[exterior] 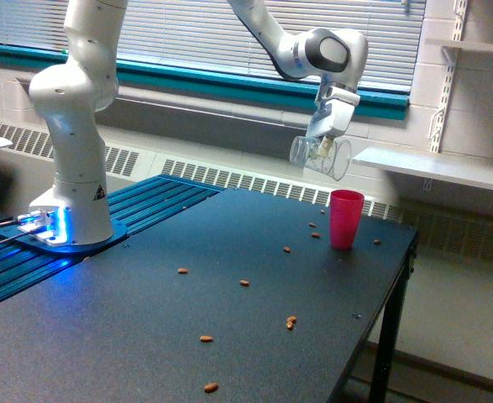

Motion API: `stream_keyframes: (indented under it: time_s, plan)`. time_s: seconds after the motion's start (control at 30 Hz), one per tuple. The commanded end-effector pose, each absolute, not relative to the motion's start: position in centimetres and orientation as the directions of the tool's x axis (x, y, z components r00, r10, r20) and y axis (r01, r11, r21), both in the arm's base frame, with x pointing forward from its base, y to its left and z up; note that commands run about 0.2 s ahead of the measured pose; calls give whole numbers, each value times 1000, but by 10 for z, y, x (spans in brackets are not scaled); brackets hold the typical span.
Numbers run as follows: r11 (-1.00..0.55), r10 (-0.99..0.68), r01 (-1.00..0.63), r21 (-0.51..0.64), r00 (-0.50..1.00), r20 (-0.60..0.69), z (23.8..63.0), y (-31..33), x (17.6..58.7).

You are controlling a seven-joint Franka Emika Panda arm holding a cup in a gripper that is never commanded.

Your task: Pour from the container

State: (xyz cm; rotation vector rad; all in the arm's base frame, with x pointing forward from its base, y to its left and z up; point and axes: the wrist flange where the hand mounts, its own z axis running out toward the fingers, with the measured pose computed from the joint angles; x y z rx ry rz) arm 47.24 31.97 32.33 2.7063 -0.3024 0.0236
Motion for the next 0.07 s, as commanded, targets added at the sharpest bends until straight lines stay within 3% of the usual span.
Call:
stream_keyframes:
  time_s: [0.03,0.07]
  plan:
    - [-898,-233,-258,355,966,112,344,318,470]
    - [-898,-233,-258,355,966,113,344,317,469]
